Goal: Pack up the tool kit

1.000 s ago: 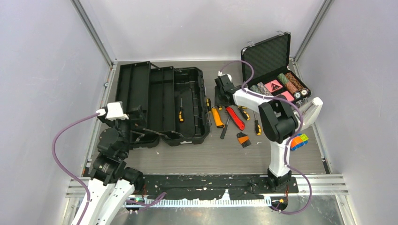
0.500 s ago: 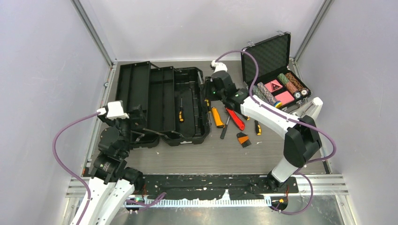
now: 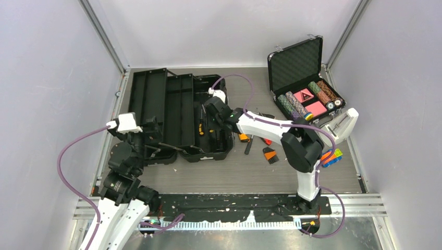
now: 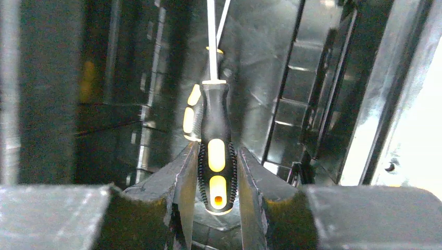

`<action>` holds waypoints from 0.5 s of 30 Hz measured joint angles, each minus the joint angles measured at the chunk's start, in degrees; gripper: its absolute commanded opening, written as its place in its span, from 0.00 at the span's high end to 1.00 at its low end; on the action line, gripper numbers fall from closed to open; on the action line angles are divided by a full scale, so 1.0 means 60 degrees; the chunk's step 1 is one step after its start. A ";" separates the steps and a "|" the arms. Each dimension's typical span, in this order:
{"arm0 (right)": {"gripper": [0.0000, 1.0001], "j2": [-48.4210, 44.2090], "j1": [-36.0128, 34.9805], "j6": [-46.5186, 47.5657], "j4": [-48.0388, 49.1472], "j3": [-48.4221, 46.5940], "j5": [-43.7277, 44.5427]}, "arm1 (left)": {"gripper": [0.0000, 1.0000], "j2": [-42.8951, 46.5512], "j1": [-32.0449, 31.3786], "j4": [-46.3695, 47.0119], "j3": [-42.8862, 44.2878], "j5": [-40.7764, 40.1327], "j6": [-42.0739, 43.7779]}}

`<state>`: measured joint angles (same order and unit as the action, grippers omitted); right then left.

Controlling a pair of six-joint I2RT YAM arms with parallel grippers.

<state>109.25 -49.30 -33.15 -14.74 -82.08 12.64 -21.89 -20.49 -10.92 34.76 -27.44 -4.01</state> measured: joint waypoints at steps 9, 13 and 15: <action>0.48 0.0463 -0.0025 -0.0226 -0.0215 -0.0091 0.0044 | 0.00 0.0055 0.0000 0.0000 0.0000 0.0004 0.0000; 0.41 0.0321 -0.0058 -0.0011 -0.0036 -0.0040 0.0025 | 0.00 0.0087 0.0000 0.0000 0.0000 0.0004 0.0000; 0.39 -0.0055 -0.0055 0.0317 0.0098 0.0153 0.0015 | 0.00 0.0135 0.0000 0.0000 0.0000 0.0004 0.0000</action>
<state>108.92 -49.63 -31.24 -14.15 -81.17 12.73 -21.08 -20.49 -10.92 34.76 -27.42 -4.01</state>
